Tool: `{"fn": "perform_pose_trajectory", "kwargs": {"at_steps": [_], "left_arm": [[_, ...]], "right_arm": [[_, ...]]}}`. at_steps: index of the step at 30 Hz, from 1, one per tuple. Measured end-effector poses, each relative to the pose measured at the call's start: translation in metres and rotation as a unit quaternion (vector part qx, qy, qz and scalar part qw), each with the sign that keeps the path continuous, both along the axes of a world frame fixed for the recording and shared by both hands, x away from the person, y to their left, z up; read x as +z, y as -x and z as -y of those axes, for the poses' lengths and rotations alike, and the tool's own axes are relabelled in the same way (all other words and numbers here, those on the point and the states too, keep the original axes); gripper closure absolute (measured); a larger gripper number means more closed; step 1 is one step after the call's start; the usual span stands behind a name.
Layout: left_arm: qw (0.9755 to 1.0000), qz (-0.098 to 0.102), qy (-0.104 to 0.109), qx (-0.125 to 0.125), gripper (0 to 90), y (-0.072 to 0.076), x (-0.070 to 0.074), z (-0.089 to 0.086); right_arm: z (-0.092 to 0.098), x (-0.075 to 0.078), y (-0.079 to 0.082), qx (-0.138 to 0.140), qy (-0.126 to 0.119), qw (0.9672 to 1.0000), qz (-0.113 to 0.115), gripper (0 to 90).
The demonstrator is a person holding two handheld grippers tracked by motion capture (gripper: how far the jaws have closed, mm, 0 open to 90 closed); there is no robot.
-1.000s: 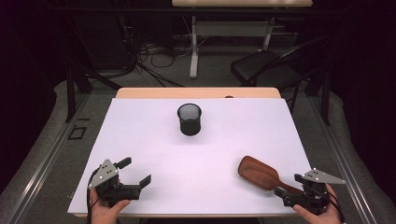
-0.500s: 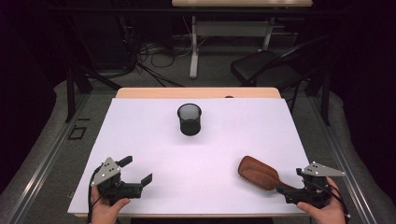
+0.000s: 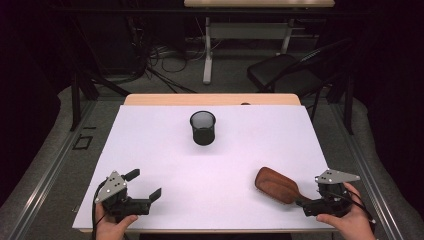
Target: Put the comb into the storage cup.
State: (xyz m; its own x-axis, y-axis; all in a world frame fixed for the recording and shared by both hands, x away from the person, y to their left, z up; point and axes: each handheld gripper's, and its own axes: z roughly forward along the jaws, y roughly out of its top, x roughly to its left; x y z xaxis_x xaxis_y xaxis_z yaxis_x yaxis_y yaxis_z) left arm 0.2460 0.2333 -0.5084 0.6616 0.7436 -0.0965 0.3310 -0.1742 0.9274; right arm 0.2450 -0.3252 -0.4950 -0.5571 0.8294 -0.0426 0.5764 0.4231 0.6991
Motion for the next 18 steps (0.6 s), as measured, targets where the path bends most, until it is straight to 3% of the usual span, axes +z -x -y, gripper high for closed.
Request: {"fn": "perform_pose_trajectory", "kwargs": {"at_steps": [8, 11, 18], "left_arm": [[1.0, 0.002, -0.001, 0.0, 0.4, 0.002, -0.001, 0.001], [1.0, 0.003, -0.003, -0.002, 0.4, 0.002, -0.001, 0.002], [1.0, 0.003, -0.001, 0.0, 0.4, 0.004, -0.002, 0.0]], "right_arm": [[-0.011, 0.002, -0.007, 0.037, 0.047, 0.9978, -0.029, 3.2], [-0.013, 0.003, -0.009, 0.043, 0.052, 0.9973, -0.031, 3.3], [-0.017, 0.002, -0.021, 0.065, 0.092, 0.9916, -0.064, 1.6]]}}
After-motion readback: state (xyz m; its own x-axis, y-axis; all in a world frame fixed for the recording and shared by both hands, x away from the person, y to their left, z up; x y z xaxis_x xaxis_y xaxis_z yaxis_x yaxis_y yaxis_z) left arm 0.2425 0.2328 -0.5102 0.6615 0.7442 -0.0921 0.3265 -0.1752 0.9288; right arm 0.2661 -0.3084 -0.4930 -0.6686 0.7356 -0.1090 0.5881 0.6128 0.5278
